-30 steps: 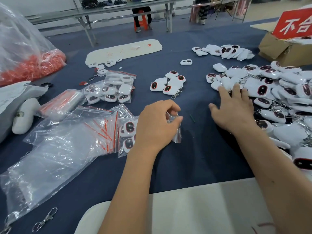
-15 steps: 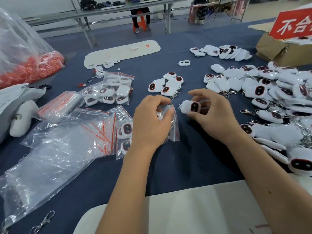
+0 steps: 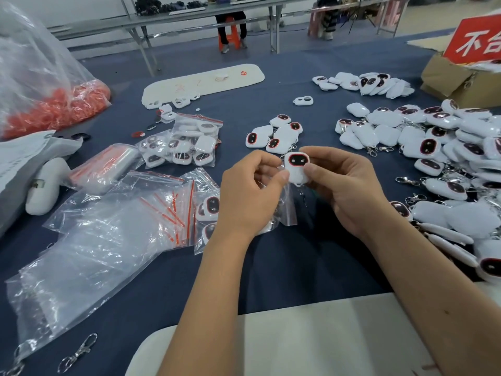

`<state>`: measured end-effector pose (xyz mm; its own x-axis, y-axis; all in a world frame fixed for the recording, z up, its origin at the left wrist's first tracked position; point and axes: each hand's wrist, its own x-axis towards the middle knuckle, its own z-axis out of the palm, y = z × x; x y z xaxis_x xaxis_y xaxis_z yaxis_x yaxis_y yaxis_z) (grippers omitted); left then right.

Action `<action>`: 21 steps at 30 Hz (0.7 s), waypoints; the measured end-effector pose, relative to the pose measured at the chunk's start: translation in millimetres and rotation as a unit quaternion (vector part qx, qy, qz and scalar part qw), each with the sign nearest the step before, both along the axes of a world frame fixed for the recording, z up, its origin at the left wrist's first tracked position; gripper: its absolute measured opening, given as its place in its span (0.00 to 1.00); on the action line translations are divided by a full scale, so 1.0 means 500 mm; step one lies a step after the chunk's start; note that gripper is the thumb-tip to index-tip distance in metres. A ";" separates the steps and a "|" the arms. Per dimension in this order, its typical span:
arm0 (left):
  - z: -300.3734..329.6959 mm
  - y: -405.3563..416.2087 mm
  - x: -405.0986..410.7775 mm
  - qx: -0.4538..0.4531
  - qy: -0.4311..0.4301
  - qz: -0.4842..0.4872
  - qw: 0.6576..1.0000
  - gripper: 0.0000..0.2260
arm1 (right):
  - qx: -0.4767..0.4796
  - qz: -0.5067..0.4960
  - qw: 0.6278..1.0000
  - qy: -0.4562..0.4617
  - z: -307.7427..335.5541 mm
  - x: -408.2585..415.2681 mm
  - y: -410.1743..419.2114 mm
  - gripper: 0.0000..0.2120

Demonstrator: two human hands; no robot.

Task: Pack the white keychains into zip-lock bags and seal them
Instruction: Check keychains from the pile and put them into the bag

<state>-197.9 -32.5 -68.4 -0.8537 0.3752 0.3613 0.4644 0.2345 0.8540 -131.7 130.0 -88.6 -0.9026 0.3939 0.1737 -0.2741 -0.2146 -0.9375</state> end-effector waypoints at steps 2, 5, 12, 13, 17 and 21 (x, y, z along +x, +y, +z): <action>0.002 -0.001 -0.001 0.001 -0.005 -0.005 1.000 0.04 | 0.023 0.006 1.000 0.013 -0.001 -0.001 -0.004 0.12; 0.002 -0.002 -0.003 0.011 -0.018 -0.012 1.000 0.01 | 0.038 0.015 0.999 0.032 -0.003 -0.002 -0.012 0.14; -0.001 -0.007 -0.011 0.026 -0.048 -0.020 0.998 0.04 | 0.055 0.028 0.997 0.051 -0.005 -0.002 -0.015 0.15; 0.000 -0.008 -0.011 0.027 -0.049 -0.019 0.998 0.05 | 0.057 0.027 0.997 0.050 -0.005 -0.002 -0.017 0.15; 0.004 -0.008 -0.008 0.030 -0.061 -0.025 0.997 0.04 | 0.056 0.023 0.997 0.050 0.000 -0.001 -0.018 0.16; 0.003 -0.010 -0.009 0.023 -0.060 -0.025 0.998 0.03 | 0.071 0.021 0.996 0.041 -0.002 -0.001 -0.022 0.15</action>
<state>-202.2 -37.6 -66.8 -0.8724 0.4037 0.2756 0.3687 0.1731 0.9133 -132.3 119.0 -89.7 -0.8977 0.3232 0.2995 -0.3455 -0.0945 -0.9336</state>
